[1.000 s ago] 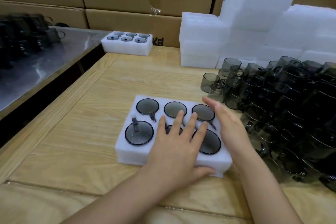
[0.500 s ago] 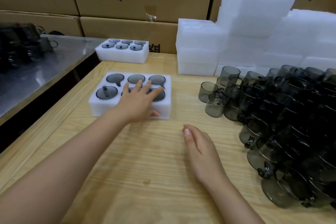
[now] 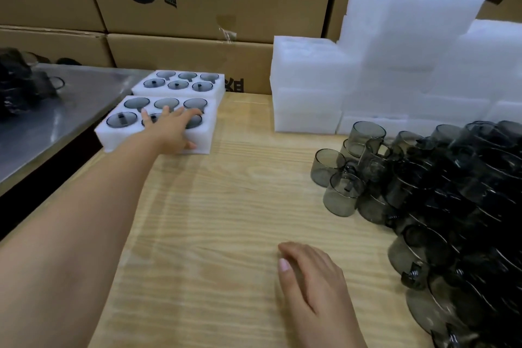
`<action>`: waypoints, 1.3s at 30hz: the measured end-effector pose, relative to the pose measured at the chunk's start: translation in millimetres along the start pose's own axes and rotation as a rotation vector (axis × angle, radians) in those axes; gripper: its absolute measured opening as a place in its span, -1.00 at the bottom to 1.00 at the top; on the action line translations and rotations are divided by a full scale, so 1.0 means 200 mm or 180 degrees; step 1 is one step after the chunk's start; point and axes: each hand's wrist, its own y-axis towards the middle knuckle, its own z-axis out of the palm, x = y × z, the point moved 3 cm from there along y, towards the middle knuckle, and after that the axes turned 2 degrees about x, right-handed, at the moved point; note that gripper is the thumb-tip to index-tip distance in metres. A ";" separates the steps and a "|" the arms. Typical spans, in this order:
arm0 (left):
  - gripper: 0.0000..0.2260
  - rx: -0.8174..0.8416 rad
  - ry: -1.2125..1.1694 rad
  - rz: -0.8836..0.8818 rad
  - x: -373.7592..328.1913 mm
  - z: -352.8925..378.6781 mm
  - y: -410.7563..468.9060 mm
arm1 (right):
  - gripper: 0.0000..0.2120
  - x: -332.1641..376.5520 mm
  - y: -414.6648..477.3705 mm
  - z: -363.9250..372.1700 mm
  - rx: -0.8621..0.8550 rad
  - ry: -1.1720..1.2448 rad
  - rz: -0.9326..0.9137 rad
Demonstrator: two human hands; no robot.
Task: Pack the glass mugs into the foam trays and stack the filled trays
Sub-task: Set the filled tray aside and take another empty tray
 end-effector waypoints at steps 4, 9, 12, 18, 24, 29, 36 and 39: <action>-0.43 -0.0076 -0.0140 -0.0014 0.11 -0.03 0.07 | -0.66 0.01 0.01 -0.02 -0.0575 -0.0388 -0.0470; -0.44 -0.0120 -0.0471 0.0085 0.14 -0.04 0.10 | -0.68 0.00 0.02 -0.01 -0.0792 -0.0467 -0.0592; -0.46 -0.0262 -0.0486 0.0063 0.12 -0.04 0.10 | -0.68 0.00 0.02 -0.01 -0.0846 -0.0496 -0.0619; -0.46 -0.0386 -0.0177 -0.0276 0.00 -0.03 0.08 | -0.69 0.00 0.02 0.00 -0.0876 -0.0594 -0.0620; -0.27 -0.1199 -0.0512 0.1287 -0.74 -0.18 0.07 | -0.68 0.00 0.03 0.01 -0.0996 -0.0685 -0.0634; -0.35 -0.1019 -0.0300 0.1127 -1.07 -0.38 0.24 | -0.67 -0.01 0.03 0.02 -0.1111 -0.0680 -0.0658; -0.72 -0.1660 0.0175 0.1097 -1.09 -0.36 0.23 | -0.69 -0.02 0.04 0.03 -0.1146 -0.0678 -0.0696; -0.69 -0.1959 0.0018 0.1344 -1.06 -0.35 0.12 | -0.69 -0.02 0.03 0.03 -0.0966 -0.0682 -0.0676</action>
